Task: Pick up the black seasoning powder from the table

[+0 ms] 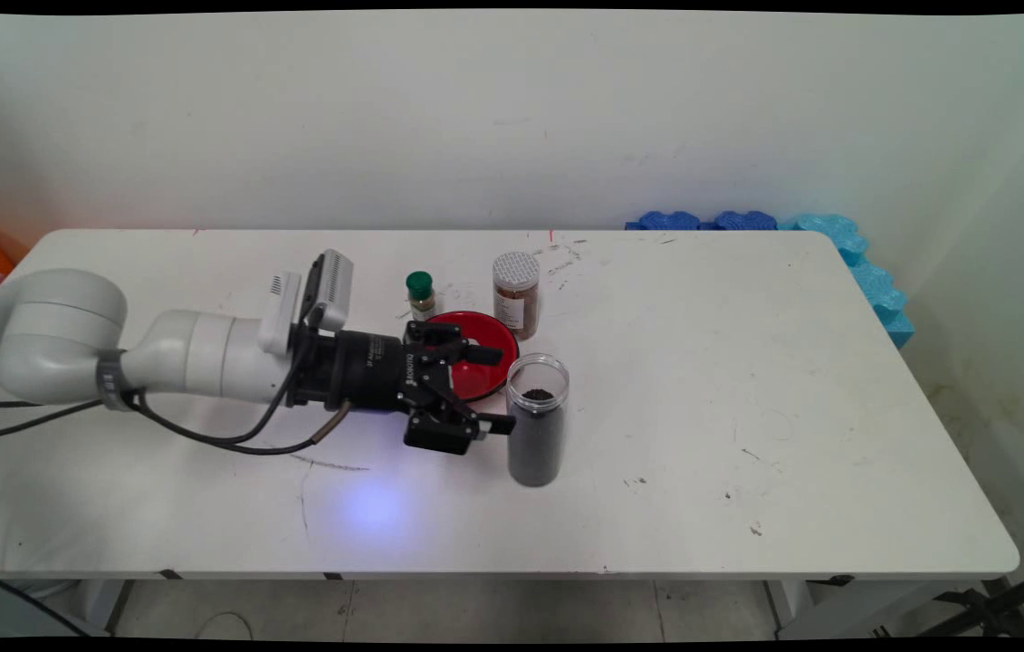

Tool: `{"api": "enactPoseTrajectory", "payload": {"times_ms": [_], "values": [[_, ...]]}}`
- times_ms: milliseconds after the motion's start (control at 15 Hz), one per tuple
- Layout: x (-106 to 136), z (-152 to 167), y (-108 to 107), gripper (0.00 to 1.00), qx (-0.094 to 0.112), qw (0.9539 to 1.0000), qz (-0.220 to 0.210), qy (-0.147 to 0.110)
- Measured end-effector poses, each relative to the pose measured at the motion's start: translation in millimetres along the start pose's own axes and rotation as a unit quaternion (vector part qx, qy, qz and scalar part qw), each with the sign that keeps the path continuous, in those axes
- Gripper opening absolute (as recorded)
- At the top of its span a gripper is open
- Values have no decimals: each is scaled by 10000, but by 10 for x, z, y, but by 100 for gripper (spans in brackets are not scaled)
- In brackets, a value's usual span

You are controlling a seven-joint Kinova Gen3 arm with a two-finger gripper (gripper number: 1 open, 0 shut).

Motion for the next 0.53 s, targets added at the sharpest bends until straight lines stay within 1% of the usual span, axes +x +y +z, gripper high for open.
{"api": "enactPoseTrajectory", "payload": {"times_ms": [533], "values": [[-46,186,-7,100,-16,10000,16,29]]}}
